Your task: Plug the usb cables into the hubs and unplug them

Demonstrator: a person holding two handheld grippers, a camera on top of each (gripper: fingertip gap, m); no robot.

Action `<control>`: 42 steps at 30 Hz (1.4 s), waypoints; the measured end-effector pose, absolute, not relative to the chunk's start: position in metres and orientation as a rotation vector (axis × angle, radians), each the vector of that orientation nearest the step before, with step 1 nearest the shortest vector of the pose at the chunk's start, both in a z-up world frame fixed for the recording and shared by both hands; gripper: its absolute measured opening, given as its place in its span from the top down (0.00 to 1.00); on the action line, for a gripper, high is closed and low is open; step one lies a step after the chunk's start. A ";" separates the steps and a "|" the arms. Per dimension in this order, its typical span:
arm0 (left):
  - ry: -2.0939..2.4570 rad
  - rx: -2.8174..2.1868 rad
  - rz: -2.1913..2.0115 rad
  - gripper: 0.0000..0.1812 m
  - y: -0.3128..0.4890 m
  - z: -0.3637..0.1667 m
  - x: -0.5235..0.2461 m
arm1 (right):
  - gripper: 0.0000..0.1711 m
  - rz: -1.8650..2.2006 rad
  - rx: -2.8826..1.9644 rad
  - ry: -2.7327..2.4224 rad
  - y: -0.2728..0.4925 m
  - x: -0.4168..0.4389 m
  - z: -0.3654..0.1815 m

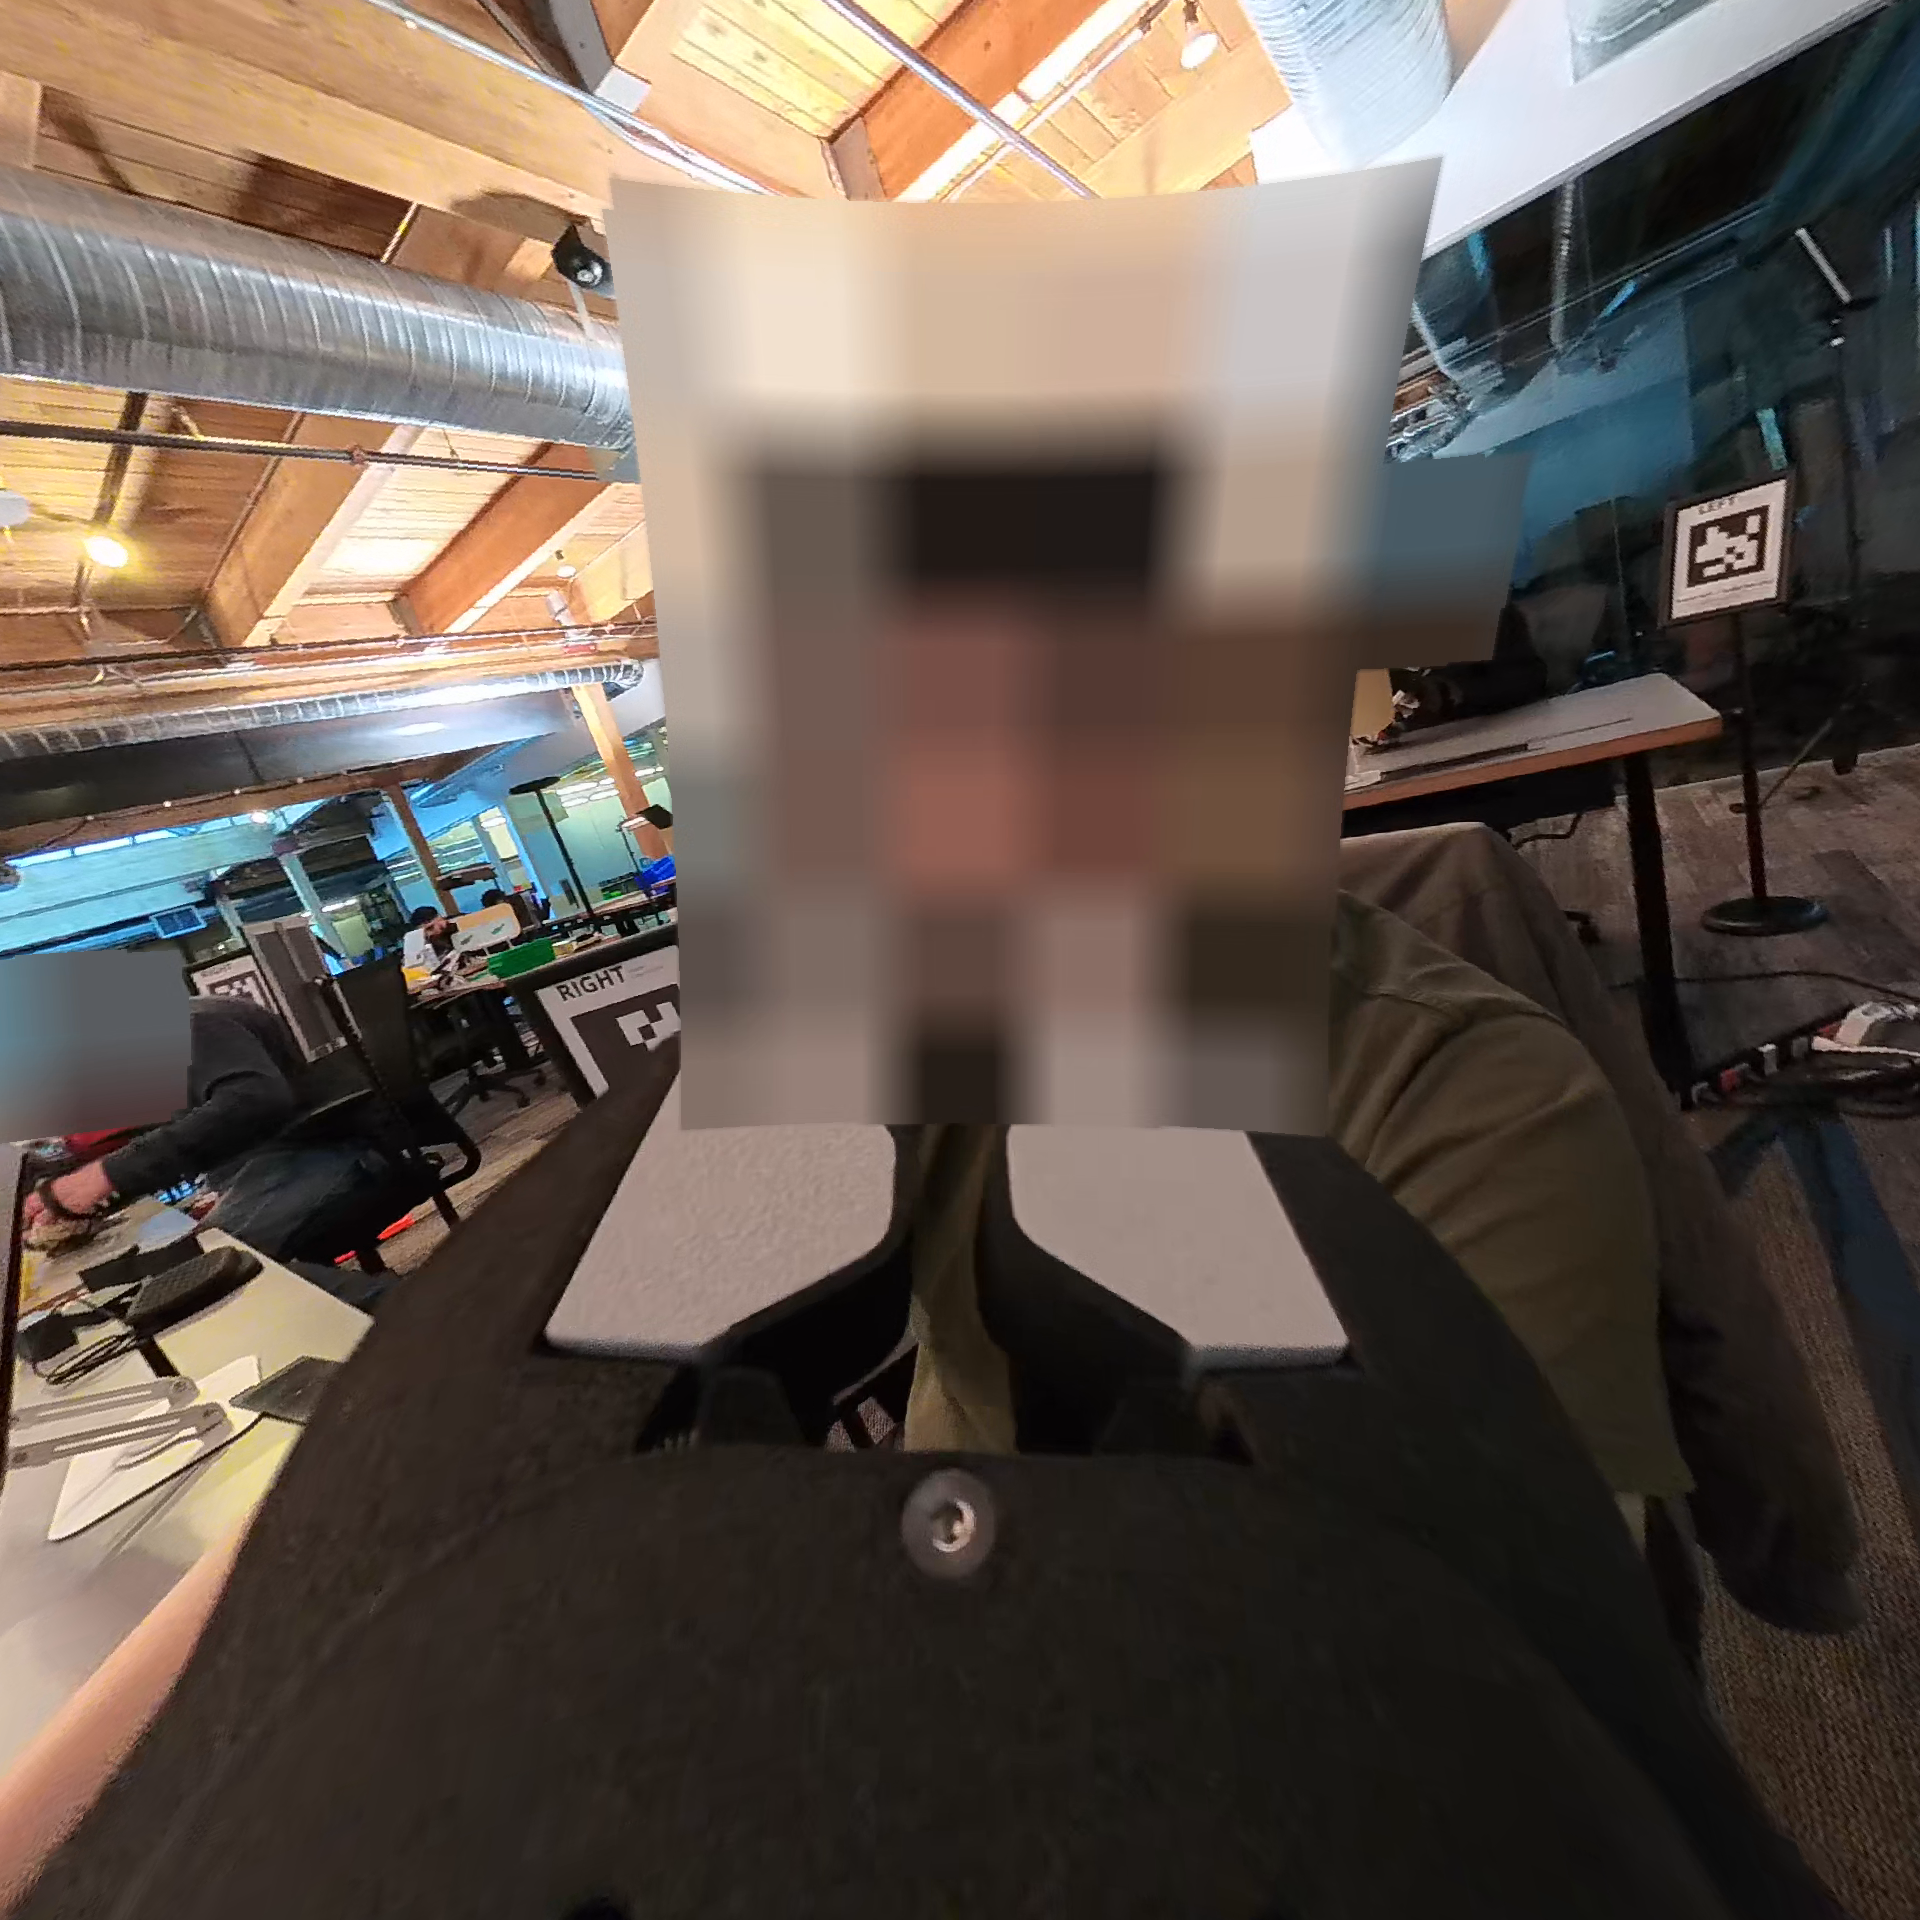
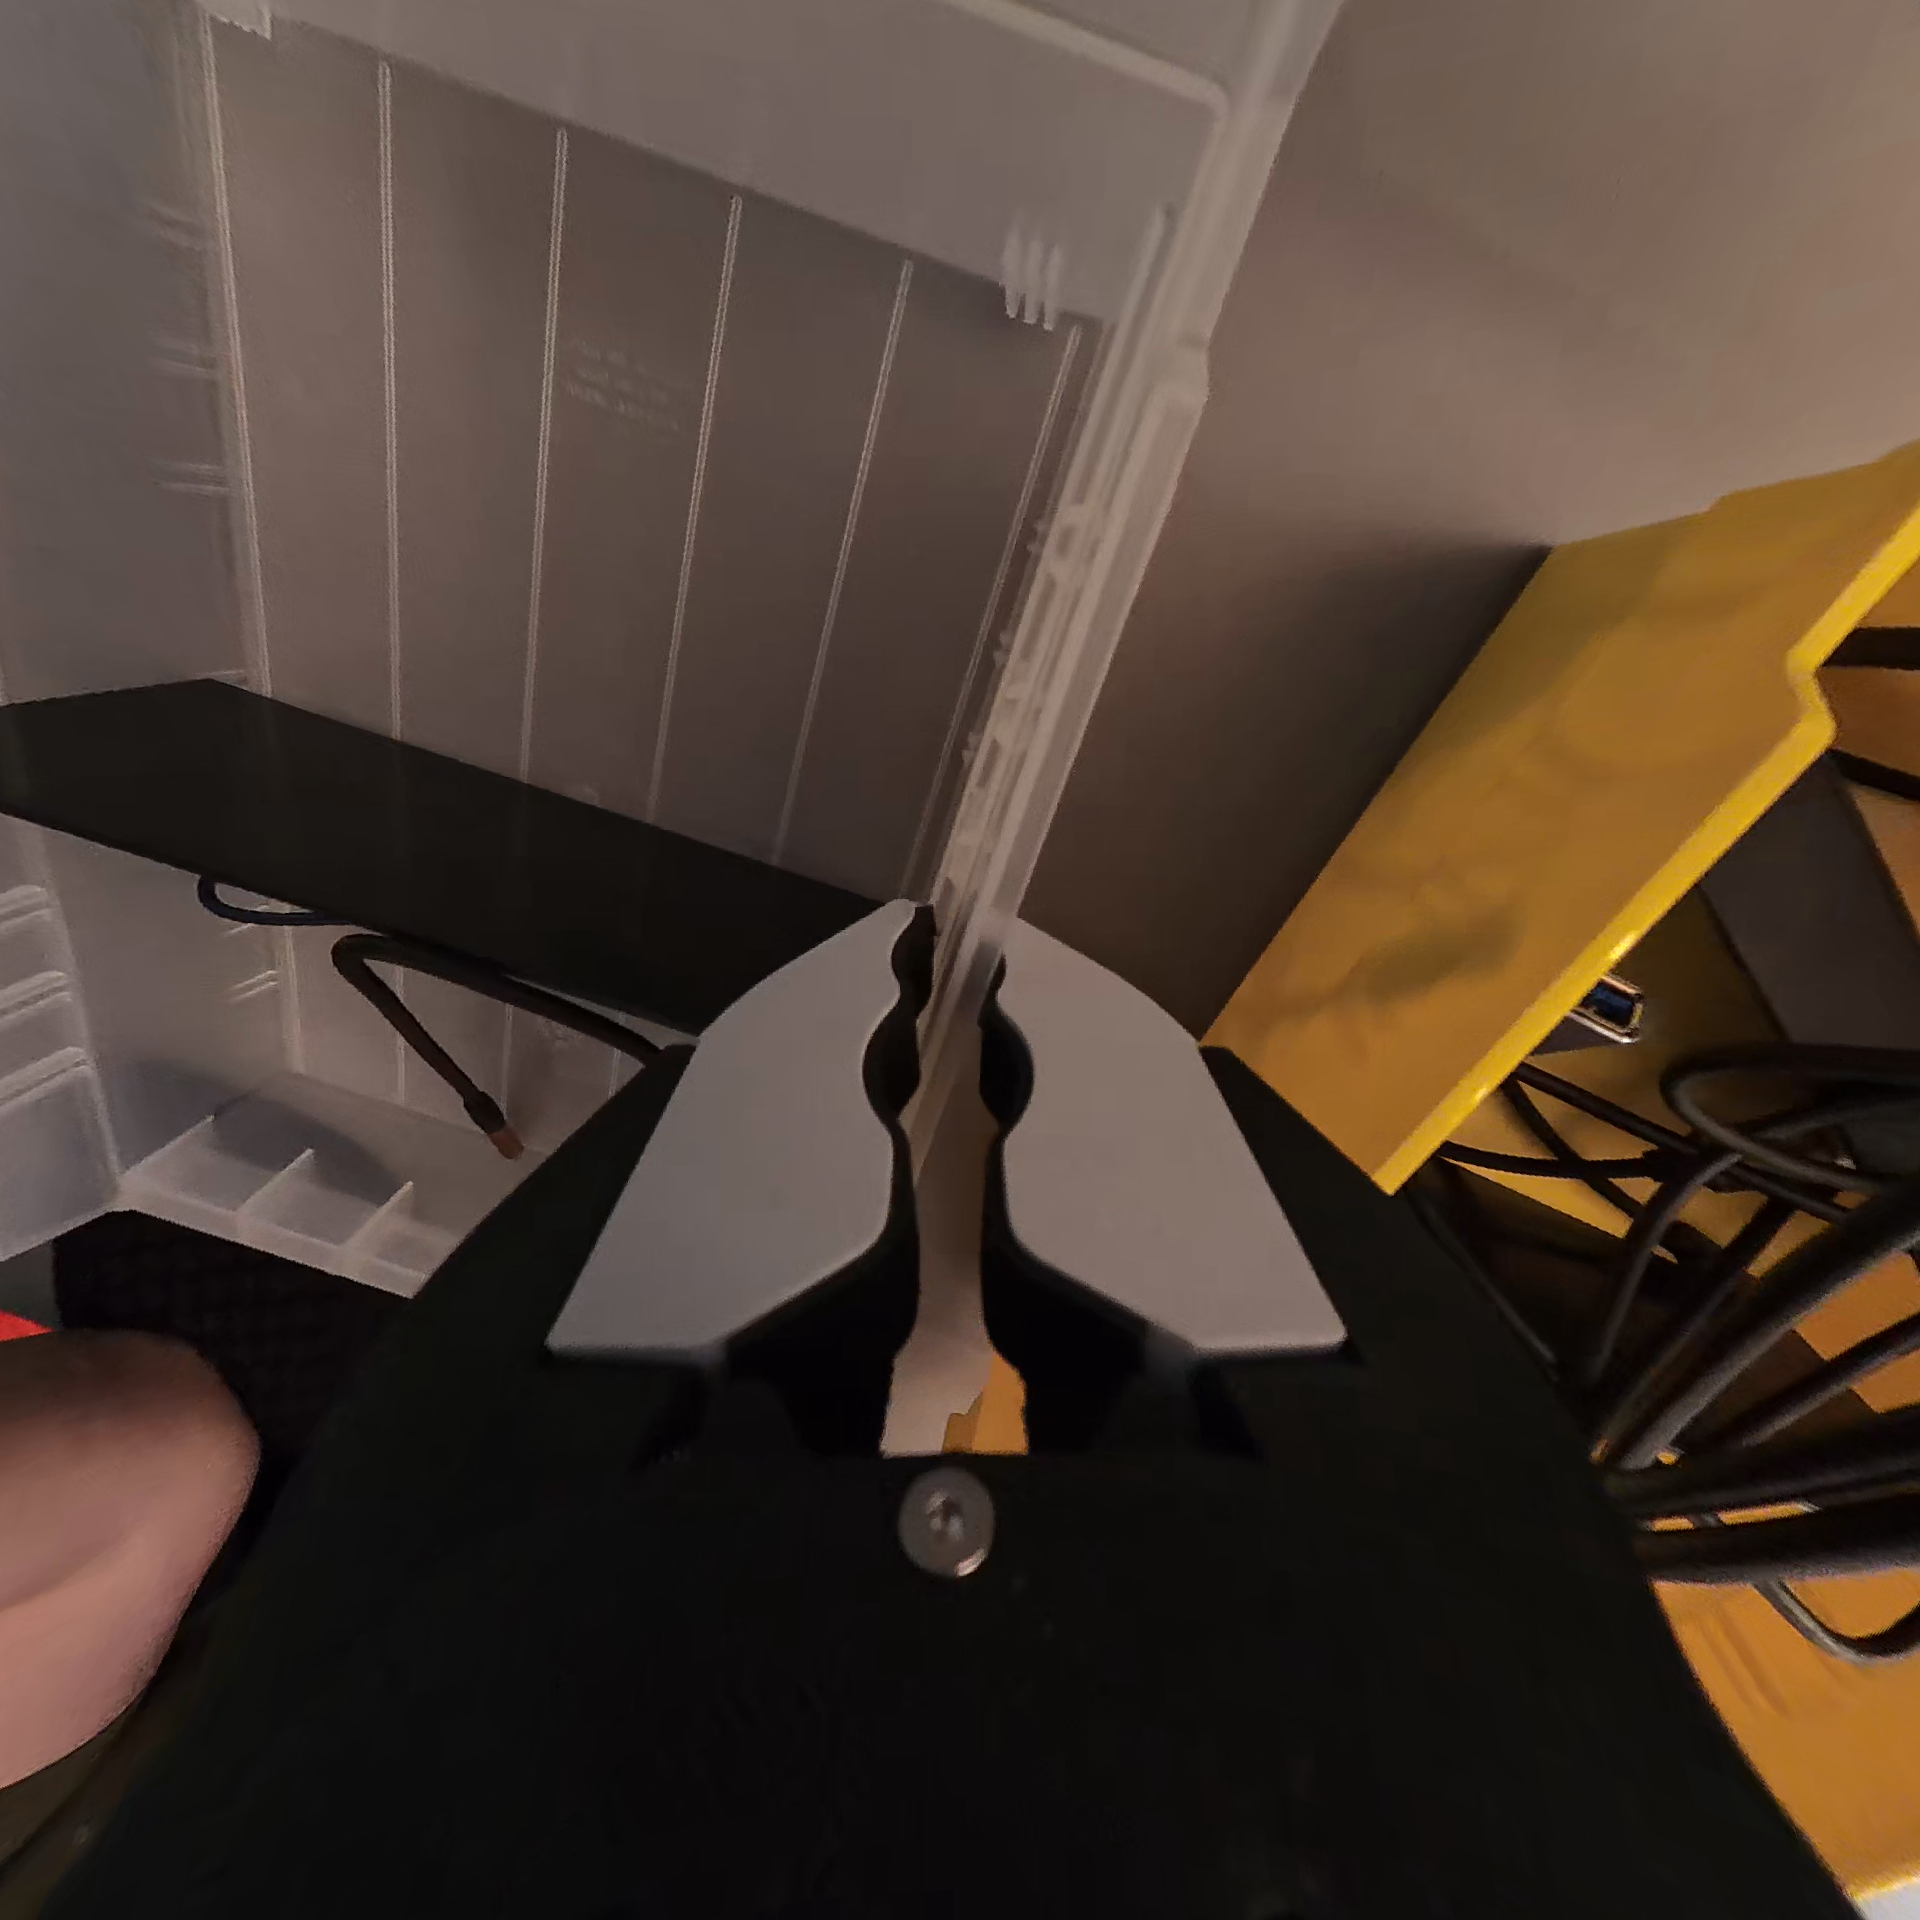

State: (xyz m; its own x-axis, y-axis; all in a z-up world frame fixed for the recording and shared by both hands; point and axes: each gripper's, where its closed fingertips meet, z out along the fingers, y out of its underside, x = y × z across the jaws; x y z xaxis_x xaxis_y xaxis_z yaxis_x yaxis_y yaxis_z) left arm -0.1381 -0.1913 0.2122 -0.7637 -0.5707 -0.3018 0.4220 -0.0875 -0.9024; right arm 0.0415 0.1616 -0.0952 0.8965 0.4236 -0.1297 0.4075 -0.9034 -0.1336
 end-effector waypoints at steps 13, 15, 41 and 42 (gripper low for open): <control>1.527 -0.373 -1.871 1.00 -0.181 0.211 -0.105 | 0.96 0.200 -2.992 -0.573 0.162 0.042 -0.097; 1.541 -0.387 -1.860 1.00 -0.182 0.209 -0.102 | 0.96 0.221 -3.010 -0.540 0.161 0.041 -0.097; 1.486 -0.481 -1.839 1.00 -0.165 0.208 -0.101 | 0.95 0.218 -3.109 -0.538 0.167 0.035 -0.108; 1.489 -0.483 -1.836 1.00 -0.165 0.208 -0.101 | 0.96 0.225 -3.109 -0.532 0.168 0.035 -0.108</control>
State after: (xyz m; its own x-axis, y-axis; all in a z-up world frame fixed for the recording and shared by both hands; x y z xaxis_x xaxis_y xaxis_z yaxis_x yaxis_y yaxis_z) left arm -0.1010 -0.1652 0.2078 -0.6760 -0.7225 -0.1452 0.2915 -0.0812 -0.9531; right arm 0.0347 0.1675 -0.1083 0.9334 0.3291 -0.1432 0.3320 -0.9433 -0.0040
